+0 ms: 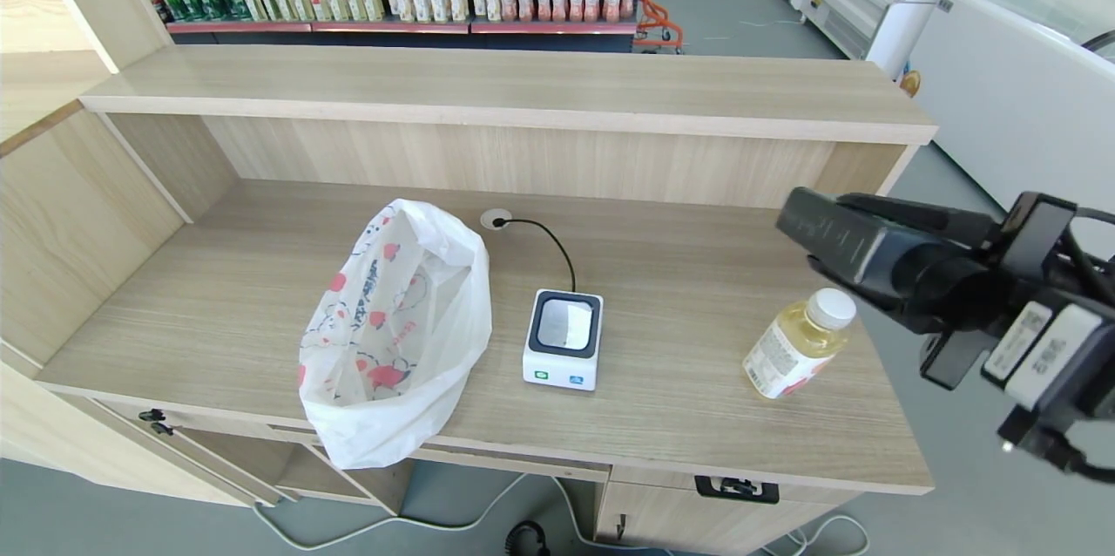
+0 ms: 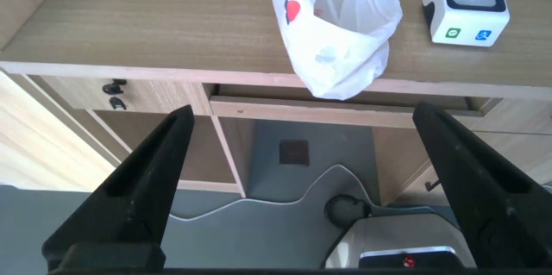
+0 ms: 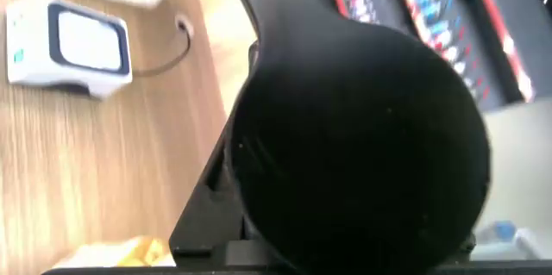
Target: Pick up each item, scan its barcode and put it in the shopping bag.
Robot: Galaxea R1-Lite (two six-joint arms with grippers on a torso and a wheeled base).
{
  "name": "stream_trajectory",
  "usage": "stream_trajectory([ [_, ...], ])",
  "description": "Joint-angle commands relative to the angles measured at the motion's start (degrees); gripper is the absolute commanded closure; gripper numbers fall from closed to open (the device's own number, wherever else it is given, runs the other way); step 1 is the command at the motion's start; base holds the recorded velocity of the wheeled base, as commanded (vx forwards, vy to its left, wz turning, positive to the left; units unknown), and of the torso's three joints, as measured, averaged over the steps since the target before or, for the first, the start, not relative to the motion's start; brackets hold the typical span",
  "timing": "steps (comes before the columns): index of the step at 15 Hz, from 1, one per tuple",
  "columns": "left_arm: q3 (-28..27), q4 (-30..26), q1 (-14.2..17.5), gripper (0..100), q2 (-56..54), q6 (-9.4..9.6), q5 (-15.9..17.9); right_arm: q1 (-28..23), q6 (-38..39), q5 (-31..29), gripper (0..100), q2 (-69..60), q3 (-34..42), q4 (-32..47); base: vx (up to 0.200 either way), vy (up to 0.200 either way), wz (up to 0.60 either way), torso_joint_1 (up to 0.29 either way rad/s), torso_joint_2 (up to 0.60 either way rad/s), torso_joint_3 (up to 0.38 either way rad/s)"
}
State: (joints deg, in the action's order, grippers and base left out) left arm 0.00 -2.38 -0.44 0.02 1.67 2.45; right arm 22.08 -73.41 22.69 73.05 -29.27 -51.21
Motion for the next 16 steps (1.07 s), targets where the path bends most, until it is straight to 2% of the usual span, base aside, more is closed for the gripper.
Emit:
stream_trajectory([
  [1,0.0,0.0,0.0,0,0.0,0.0,0.0,-15.5,9.0,5.1,100,-3.3,2.1,6.1,0.0,0.0,0.0,0.0,0.0,0.0],
  [2,0.0,0.0,0.0,0,0.0,0.0,0.0,-16.0,12.0,7.5,100,-4.0,1.8,9.4,0.0,0.0,0.0,0.0,0.0,0.0],
  [4,0.0,0.0,0.0,0,0.0,0.0,0.0,-15.3,29.1,10.7,100,-5.5,-1.9,13.6,0.0,0.0,0.0,0.0,0.0,0.0],
  [6,0.0,0.0,0.0,0,0.0,0.0,0.0,-14.3,47.9,7.3,100,-5.1,-5.9,15.4,0.0,0.0,0.0,0.0,0.0,0.0],
  [8,0.0,0.0,0.0,0,0.0,0.0,0.0,-12.0,71.7,1.7,100,-3.9,-12.6,22.9,0.0,0.0,0.0,0.0,0.0,0.0],
  [11,0.0,0.0,0.0,0,0.0,0.0,0.0,-10.9,99.1,2.6,100,4.6,-22.3,25.3,0.0,0.0,0.0,0.0,0.0,0.0],
  [13,0.0,0.0,0.0,0,0.0,0.0,0.0,-10.0,109.4,5.1,100,8.2,-25.3,25.3,0.0,0.0,0.0,0.0,0.0,0.0],
  [16,0.0,0.0,0.0,0,0.0,0.0,0.0,-8.6,110.2,8.3,100,9.2,-23.9,25.3,0.0,0.0,0.0,0.0,0.0,0.0],
])
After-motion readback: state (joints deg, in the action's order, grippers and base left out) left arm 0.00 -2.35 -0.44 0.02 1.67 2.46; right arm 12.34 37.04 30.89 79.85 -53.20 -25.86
